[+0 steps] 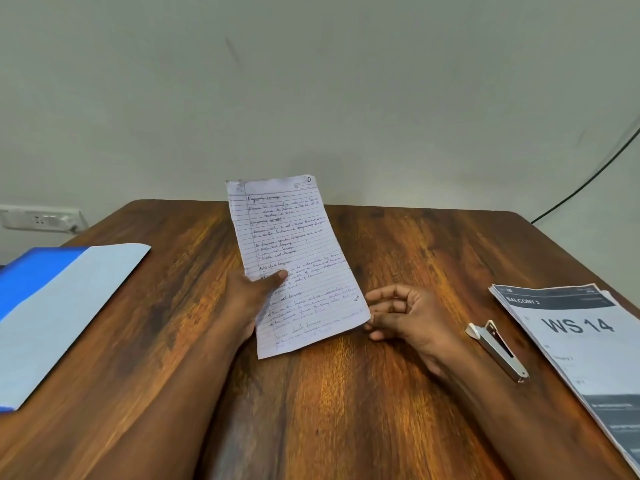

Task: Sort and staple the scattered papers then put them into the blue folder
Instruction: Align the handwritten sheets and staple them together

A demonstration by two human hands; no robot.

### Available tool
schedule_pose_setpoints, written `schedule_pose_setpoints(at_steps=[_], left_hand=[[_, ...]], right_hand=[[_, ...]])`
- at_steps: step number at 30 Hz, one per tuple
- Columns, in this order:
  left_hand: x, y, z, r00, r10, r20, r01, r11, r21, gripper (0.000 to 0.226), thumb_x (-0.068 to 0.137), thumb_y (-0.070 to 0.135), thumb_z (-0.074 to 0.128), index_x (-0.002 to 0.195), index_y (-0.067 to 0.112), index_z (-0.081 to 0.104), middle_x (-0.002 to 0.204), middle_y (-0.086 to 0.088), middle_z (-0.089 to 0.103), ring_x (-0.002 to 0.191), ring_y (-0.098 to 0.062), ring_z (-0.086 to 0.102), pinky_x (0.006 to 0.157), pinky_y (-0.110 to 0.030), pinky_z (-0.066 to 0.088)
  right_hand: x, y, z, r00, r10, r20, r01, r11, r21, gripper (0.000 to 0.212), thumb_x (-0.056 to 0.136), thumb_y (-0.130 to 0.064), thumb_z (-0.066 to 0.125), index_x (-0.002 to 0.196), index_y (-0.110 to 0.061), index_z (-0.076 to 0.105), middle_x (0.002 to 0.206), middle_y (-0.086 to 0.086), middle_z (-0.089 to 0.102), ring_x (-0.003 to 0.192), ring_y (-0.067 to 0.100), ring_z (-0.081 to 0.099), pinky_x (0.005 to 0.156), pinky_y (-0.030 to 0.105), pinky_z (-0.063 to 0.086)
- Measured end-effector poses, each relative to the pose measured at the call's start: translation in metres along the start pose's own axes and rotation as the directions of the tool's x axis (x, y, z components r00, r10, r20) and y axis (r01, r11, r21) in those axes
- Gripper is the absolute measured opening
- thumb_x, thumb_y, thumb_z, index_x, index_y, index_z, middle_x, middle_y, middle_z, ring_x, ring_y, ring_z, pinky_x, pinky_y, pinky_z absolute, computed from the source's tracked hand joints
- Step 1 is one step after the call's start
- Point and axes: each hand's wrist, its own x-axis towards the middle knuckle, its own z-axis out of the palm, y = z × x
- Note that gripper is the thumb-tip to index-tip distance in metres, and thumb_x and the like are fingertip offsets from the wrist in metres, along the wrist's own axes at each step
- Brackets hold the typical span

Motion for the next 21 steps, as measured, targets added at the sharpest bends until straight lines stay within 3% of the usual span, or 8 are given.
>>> schedule_pose_setpoints(at_steps=[5, 11, 17, 21], left_hand=[[0.003, -0.008, -0.002, 0.999, -0.036, -0.010, 0.036, 0.999, -0.029, 0.041, 0.083, -0.003, 0.081, 0.122, 0.005, 0.071, 0.118, -0.012, 0.078, 0.108, -0.029, 0.076, 0.098, -0.055, 0.058], [-0.001, -0.009, 0.000, 1.000, -0.018, -0.001, 0.018, 0.999, -0.038, 0.039, 0.083, -0.003, 0.081, 0.120, 0.005, 0.071, 0.117, -0.012, 0.078, 0.107, -0.028, 0.076, 0.093, -0.049, 0.061], [-0.002, -0.011, -0.002, 1.000, -0.004, 0.007, 0.004, 0.999, -0.040, 0.042, 0.083, -0.002, 0.082, 0.123, 0.006, 0.071, 0.121, -0.012, 0.077, 0.110, -0.028, 0.075, 0.097, -0.051, 0.059], [-0.001, -0.012, -0.003, 0.999, -0.013, 0.030, 0.015, 0.998, -0.062, 0.042, 0.084, -0.003, 0.081, 0.124, 0.005, 0.070, 0.122, -0.013, 0.076, 0.112, -0.030, 0.075, 0.100, -0.054, 0.057]], right_hand=[[-0.002, 0.003, 0.010, 0.997, -0.067, -0.031, 0.065, 0.997, -0.050, 0.030, 0.075, -0.001, 0.088, 0.101, -0.001, 0.073, 0.093, 0.019, 0.078, 0.081, 0.035, 0.076, 0.057, 0.032, 0.063], [-0.012, 0.002, 0.031, 0.967, -0.243, -0.075, 0.220, 0.946, -0.238, 0.042, 0.062, -0.041, 0.098, 0.095, -0.022, 0.080, 0.093, 0.005, 0.078, 0.074, 0.044, 0.069, 0.051, 0.046, 0.061], [-0.018, -0.005, 0.036, 0.952, -0.285, -0.107, 0.267, 0.951, -0.154, 0.033, 0.072, -0.033, 0.092, 0.097, -0.014, 0.081, 0.094, 0.001, 0.080, 0.076, 0.053, 0.066, 0.056, 0.055, 0.060], [-0.019, -0.004, 0.036, 0.959, -0.251, -0.130, 0.238, 0.965, -0.110, 0.030, 0.078, -0.031, 0.088, 0.098, -0.010, 0.081, 0.092, 0.006, 0.080, 0.070, 0.046, 0.067, 0.058, 0.049, 0.059]])
